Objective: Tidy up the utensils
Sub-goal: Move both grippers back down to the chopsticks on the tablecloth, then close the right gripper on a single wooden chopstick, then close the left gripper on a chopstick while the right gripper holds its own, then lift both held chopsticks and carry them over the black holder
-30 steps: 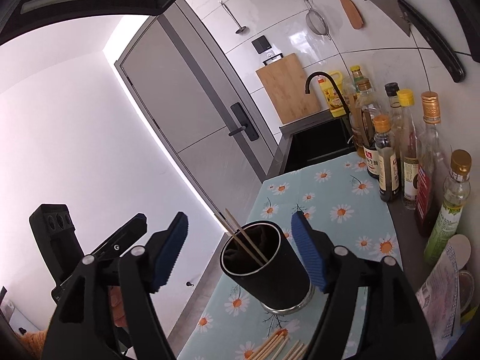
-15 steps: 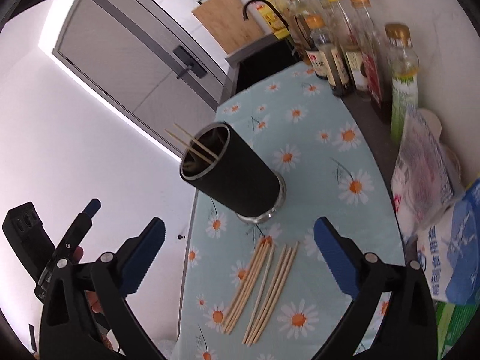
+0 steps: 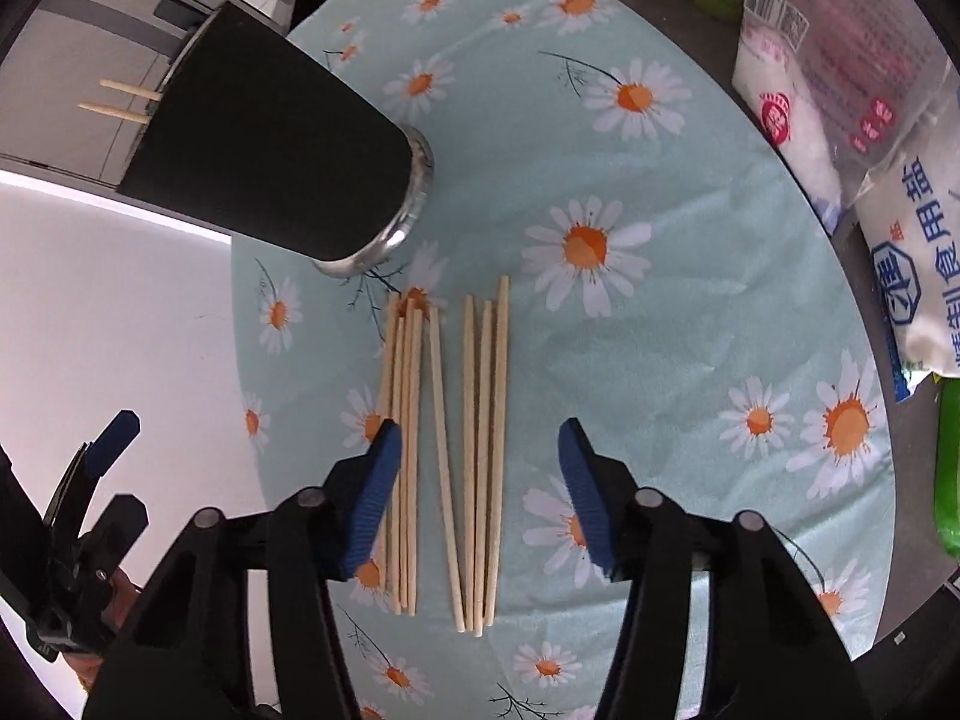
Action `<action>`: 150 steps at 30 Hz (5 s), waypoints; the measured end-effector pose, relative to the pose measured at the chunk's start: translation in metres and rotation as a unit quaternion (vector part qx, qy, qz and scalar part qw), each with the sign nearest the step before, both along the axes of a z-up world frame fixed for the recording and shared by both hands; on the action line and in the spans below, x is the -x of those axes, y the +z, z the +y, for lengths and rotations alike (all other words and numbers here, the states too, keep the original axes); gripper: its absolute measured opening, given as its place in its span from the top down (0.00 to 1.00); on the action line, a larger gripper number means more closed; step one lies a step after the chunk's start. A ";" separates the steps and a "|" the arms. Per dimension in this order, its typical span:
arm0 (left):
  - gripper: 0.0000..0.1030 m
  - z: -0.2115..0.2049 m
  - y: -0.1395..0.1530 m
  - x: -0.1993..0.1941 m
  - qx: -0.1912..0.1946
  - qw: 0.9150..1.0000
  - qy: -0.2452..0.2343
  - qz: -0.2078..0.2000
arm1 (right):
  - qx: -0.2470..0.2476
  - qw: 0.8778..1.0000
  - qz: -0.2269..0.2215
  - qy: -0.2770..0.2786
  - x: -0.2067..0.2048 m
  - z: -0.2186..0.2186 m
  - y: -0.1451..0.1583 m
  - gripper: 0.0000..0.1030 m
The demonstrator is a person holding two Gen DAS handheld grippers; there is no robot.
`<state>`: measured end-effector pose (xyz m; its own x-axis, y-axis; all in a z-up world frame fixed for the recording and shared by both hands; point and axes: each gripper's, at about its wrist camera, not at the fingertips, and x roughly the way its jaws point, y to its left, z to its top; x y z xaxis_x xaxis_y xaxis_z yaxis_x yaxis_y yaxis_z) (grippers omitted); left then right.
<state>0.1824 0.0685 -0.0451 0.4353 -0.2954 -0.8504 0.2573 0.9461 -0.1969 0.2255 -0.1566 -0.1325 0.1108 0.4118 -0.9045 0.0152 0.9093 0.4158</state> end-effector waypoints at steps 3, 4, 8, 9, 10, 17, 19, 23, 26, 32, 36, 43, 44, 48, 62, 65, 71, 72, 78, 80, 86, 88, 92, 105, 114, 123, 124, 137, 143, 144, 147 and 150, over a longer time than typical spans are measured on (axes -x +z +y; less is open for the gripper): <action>0.06 -0.009 -0.016 -0.005 -0.008 0.999 -0.019 0.032 | 0.017 1.000 0.019 -0.009 -0.002 0.000 -0.011 0.61; 0.06 -0.012 -0.021 -0.007 -0.010 0.999 -0.023 0.042 | 0.023 0.999 0.024 -0.008 -0.003 0.001 -0.014 0.64; 0.06 -0.020 -0.038 -0.011 -0.023 0.997 -0.031 0.067 | 0.043 0.998 0.040 0.000 -0.007 0.008 -0.023 0.75; 0.06 -0.021 -0.043 -0.012 -0.023 0.997 -0.028 0.075 | 0.048 0.998 0.042 0.002 -0.008 0.010 -0.025 0.76; 0.06 -0.020 -0.047 -0.014 -0.025 0.996 -0.023 0.082 | 0.051 0.998 0.044 0.004 -0.008 0.012 -0.027 0.76; 0.06 -0.017 -0.063 -0.021 -0.027 0.994 0.002 0.107 | 0.096 0.994 0.049 0.016 -0.012 0.024 -0.033 0.83; 0.06 -0.016 -0.067 -0.022 -0.027 0.993 0.005 0.112 | 0.102 0.993 0.050 0.020 -0.012 0.025 -0.033 0.83; 0.06 -0.017 -0.073 -0.024 -0.030 0.993 0.011 0.118 | 0.132 0.990 0.047 0.032 -0.014 0.040 -0.034 0.84; 0.06 -0.014 -0.078 -0.024 -0.032 0.992 0.018 0.120 | 0.167 0.984 0.043 0.042 -0.013 0.054 -0.035 0.83; 0.06 -0.002 -0.089 -0.024 -0.035 0.990 0.035 0.131 | 0.225 0.972 0.045 0.058 -0.013 0.090 -0.043 0.83; 0.06 0.003 -0.087 -0.023 -0.033 0.990 0.041 0.131 | 0.223 0.971 0.056 0.061 -0.014 0.111 -0.049 0.85; 0.06 -0.001 -0.087 -0.027 -0.031 0.989 0.042 0.141 | 0.181 0.978 0.079 0.059 -0.027 0.100 -0.054 0.95; 0.06 -0.002 -0.088 -0.028 -0.031 0.988 0.043 0.145 | 0.171 0.980 0.083 0.057 -0.028 0.098 -0.055 0.95; 0.06 -0.009 -0.089 -0.032 -0.027 0.985 0.044 0.162 | 0.137 0.985 0.092 0.053 -0.032 0.079 -0.057 0.95; 0.32 -0.040 -0.107 -0.051 -0.054 0.973 0.061 0.214 | 0.059 0.993 0.078 0.073 -0.023 0.026 -0.055 0.95; 0.34 -0.046 -0.112 -0.053 -0.069 0.972 0.069 0.212 | 0.049 0.993 0.072 0.084 -0.021 0.025 -0.042 0.95; 0.35 -0.057 -0.117 -0.056 -0.098 0.970 0.071 0.210 | 0.036 0.993 0.063 0.094 -0.019 0.020 -0.022 0.95; 0.35 -0.058 -0.117 -0.056 -0.105 0.970 0.071 0.208 | 0.033 0.993 0.063 0.096 -0.019 0.015 -0.020 0.95; 0.39 -0.061 -0.118 -0.059 -0.110 0.969 0.069 0.208 | 0.028 0.992 0.062 0.105 -0.017 0.008 -0.016 0.95; 0.43 -0.064 -0.117 -0.061 -0.113 0.969 0.067 0.210 | 0.027 0.992 0.062 0.106 -0.017 0.009 -0.017 0.95; 0.51 -0.081 -0.118 -0.066 -0.140 0.966 0.061 0.209 | 0.022 0.992 0.060 0.111 -0.018 0.012 -0.016 0.95; 0.52 -0.084 -0.118 -0.067 -0.141 0.965 0.061 0.211 | 0.022 0.992 0.058 0.113 -0.018 0.011 -0.014 0.95; 0.73 -0.090 -0.117 -0.067 -0.143 0.967 0.054 0.205 | 0.019 0.991 0.059 0.116 -0.018 0.011 -0.014 0.95; 0.96 -0.076 -0.105 -0.067 -0.094 0.970 0.075 0.210 | 0.019 0.990 0.049 0.133 -0.020 0.013 -0.005 0.95; 0.96 -0.039 -0.057 -0.030 0.015 0.987 0.102 0.126 | -0.038 0.987 -0.006 0.153 -0.019 0.022 0.020 0.94; 0.96 -0.009 0.018 0.006 0.125 0.986 0.112 -0.024 | -0.132 0.966 -0.124 0.187 -0.007 0.040 0.076 0.94; 0.96 -0.008 0.029 0.009 0.132 0.984 0.109 -0.048 | -0.140 0.962 -0.143 0.186 -0.007 0.039 0.087 0.94; 0.96 0.006 0.120 -0.024 0.192 0.940 0.100 -0.265 | -0.212 0.898 -0.358 0.143 -0.054 0.043 0.183 0.94; 0.96 0.017 0.128 -0.049 0.211 0.907 0.132 -0.341 | -0.216 0.880 -0.406 0.117 -0.085 0.041 0.197 0.94; 0.96 0.019 0.127 -0.053 0.211 0.902 0.140 -0.350 | -0.207 0.878 -0.417 0.112 -0.090 0.043 0.198 0.94; 0.96 0.023 0.121 -0.068 0.204 0.891 0.164 -0.371 | -0.195 0.871 -0.437 0.110 -0.099 0.050 0.193 0.94; 0.96 0.026 0.110 -0.083 0.190 0.887 0.185 -0.378 | -0.167 0.871 -0.449 0.106 -0.109 0.058 0.183 0.94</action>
<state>0.2650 0.0940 0.0653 0.9659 -0.2163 -0.1425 0.1380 0.8953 -0.4236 0.3347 -0.0982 0.0508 0.6018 0.7325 -0.3182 -0.6057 0.6783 0.4161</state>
